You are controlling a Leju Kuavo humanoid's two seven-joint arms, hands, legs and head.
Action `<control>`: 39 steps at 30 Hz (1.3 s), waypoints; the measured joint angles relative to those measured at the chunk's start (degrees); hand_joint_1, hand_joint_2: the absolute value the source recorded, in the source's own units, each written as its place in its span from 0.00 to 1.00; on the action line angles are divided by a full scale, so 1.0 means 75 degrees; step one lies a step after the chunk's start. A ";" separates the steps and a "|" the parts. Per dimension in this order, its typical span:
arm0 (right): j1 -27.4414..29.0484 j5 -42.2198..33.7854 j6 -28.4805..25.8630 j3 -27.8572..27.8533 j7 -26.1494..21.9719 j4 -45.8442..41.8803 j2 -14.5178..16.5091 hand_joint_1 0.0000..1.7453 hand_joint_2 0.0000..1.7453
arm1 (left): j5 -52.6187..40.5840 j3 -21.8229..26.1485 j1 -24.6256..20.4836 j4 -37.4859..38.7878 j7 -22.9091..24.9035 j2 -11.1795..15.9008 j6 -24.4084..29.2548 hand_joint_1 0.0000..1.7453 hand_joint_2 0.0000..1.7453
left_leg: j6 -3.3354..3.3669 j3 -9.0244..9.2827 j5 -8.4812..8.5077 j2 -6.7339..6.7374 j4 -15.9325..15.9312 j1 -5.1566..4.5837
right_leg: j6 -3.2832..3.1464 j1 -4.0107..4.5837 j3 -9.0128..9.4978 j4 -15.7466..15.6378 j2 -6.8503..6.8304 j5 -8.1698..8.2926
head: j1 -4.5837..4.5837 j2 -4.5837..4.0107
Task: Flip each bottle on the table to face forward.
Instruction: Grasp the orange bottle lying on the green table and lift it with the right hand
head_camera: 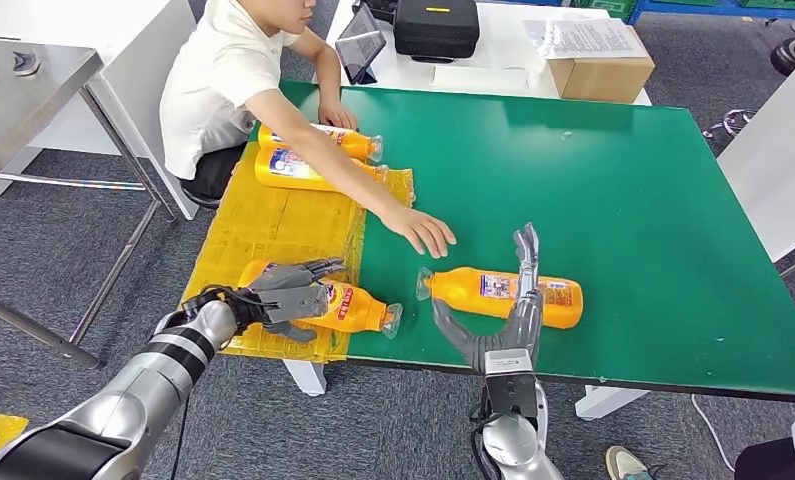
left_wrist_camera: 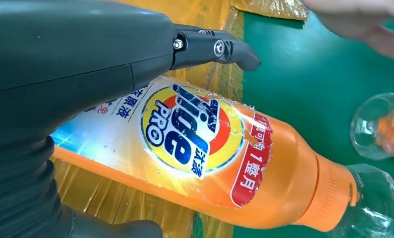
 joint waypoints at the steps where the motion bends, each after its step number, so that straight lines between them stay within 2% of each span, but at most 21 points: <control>1: -0.0006 -0.0006 0.0000 0.0009 0.0001 0.0007 -0.0009 0.00 1.00 | 0.0061 -0.0025 0.0008 -0.0017 -0.0045 0.0014 -0.0017 0.00 1.00 | 0.0000 0.0000 0.0000 0.0000 0.0000 0.0000 | 0.0000 0.0000 0.0000 0.0000 0.0000 0.0000 | 0.0000 0.0000; 4: -0.0019 -0.0009 0.0000 0.0034 0.0001 0.0020 -0.0035 0.00 1.00 | 0.0428 -0.0114 0.0159 -0.0169 -0.0382 0.0036 0.0097 0.00 1.00 | 0.0000 -0.0001 0.0000 0.0001 0.0000 -0.0001 | 0.0000 -0.0001 -0.0003 -0.0001 0.0000 0.0000 | 0.0001 0.0000; 8: -0.0012 0.0029 -0.0025 0.0073 -0.0001 0.0021 -0.0074 0.00 1.00 | 0.1142 -0.0152 0.0784 -0.0788 -0.0869 -0.0067 0.0897 0.00 1.00 | 0.0000 -0.0015 0.0000 0.0006 0.0001 -0.0002 | 0.0000 -0.0001 -0.0027 -0.0002 0.0003 0.0000 | 0.0000 0.0000; 11: 0.0003 0.0083 -0.0050 0.0074 -0.0001 0.0020 -0.0097 0.00 1.00 | 0.1412 -0.0163 0.1257 -0.1391 -0.0882 -0.0246 0.1473 0.00 1.00 | 0.0001 -0.0042 0.0000 0.0005 0.0002 -0.0002 | 0.0001 -0.0001 -0.0050 -0.0002 0.0003 0.0001 | 0.0003 0.0000; 19: 0.0047 0.0188 -0.0064 0.0074 0.0001 0.0019 -0.0133 0.00 1.00 | 0.1672 -0.0183 0.1806 -0.2334 -0.0789 -0.0504 0.2054 0.00 1.00 | 0.0000 -0.0060 0.0000 0.0009 0.0002 0.0000 | 0.0001 0.0001 -0.0073 -0.0001 0.0005 0.0002 | 0.0000 0.0000; 26: 0.0087 0.0348 -0.0066 0.0074 -0.0001 0.0018 -0.0140 0.00 1.00 | 0.2394 -0.0358 0.2179 -0.3390 -0.0740 -0.0674 0.2121 0.00 1.00 | 0.0000 -0.0068 -0.0001 0.0009 0.0002 -0.0001 | 0.0001 0.0001 -0.0079 -0.0002 0.0005 0.0001 | 0.0000 0.0000; 31: 0.0116 0.0522 -0.0067 0.0068 0.0001 0.0022 -0.0140 0.00 1.00 | 0.2537 -0.0409 0.2302 -0.3755 -0.0735 -0.0694 0.2135 0.00 1.00 | 0.0000 -0.0068 0.0000 0.0009 0.0002 -0.0001 | 0.0001 0.0001 -0.0079 -0.0002 0.0005 0.0002 | 0.0000 0.0000; 33: 0.0120 0.1281 -0.0068 -0.0031 0.0000 0.0119 -0.0126 0.00 1.00 | 0.2988 -0.0405 0.2391 -0.3901 -0.0670 -0.0742 0.2237 0.00 1.00 | 0.0000 -0.0067 0.0000 0.0010 0.0002 -0.0001 | 0.0001 0.0001 -0.0079 -0.0002 0.0005 0.0002 | -0.0001 0.0000; 35: 0.0129 0.2633 -0.0070 -0.0347 0.0002 0.0398 -0.0075 0.00 1.00 | 0.3933 -0.0351 0.2567 -0.4122 -0.0533 -0.0921 0.2479 0.00 1.00 | 0.0000 -0.0069 0.0000 0.0005 0.0003 -0.0001 | 0.0002 0.0000 -0.0080 -0.0003 0.0002 0.0001 | -0.0002 0.0000; 37: 0.0154 0.3911 -0.0073 -0.0883 0.0007 0.0666 -0.0007 0.00 1.00 | 0.5181 -0.0302 0.2770 -0.4345 -0.0412 -0.1205 0.2825 0.00 1.00 | 0.0001 -0.0077 0.0000 -0.0008 0.0003 -0.0003 | 0.0003 -0.0002 -0.0081 -0.0003 -0.0010 0.0001 | -0.0001 0.0000; 39: 0.0156 0.4686 -0.0075 -0.1542 0.0008 0.0767 0.0045 0.00 1.00 | 0.6547 -0.0294 0.2914 -0.4502 -0.0268 -0.1475 0.3188 0.00 1.00 | 0.0002 -0.0084 0.0000 -0.0016 0.0004 -0.0007 | 0.0004 -0.0005 -0.0081 -0.0004 -0.0018 0.0001 | 0.0001 0.0000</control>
